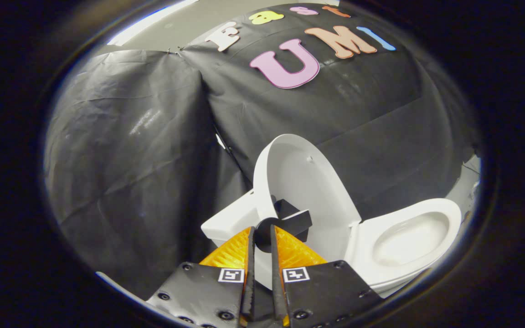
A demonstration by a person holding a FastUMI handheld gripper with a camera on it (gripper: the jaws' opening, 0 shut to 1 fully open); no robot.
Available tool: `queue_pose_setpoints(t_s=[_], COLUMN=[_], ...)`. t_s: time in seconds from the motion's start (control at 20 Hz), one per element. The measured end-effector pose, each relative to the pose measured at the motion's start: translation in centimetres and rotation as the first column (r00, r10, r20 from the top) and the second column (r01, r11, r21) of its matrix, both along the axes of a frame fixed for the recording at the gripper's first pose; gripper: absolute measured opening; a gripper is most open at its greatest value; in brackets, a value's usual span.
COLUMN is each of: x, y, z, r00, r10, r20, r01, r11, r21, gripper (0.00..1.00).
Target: Open the toilet lid.
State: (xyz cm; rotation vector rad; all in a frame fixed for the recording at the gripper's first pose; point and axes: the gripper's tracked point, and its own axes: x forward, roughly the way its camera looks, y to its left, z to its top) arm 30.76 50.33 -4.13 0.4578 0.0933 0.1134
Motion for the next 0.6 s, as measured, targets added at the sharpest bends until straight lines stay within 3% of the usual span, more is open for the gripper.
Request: queue_pose_setpoints(t_s=[0.2, 0.3, 0.4, 0.6], x=[0.5, 0.8, 0.9, 0.4], y=[2.2, 2.7, 2.5, 1.2], z=[-0.4, 0.2, 0.6, 2.1], r00=[0.998, 0.997, 0.997, 0.995], r10=[0.059, 0.077, 0.076, 0.072], r20=[-0.006, 0.015, 0.031, 0.074], r01=[-0.059, -0.077, -0.077, -0.072], r11=[0.998, 0.997, 0.997, 0.997], r21=[-0.031, 0.007, 0.03, -0.005], gripper=[0.16, 0.16, 0.11, 0.09])
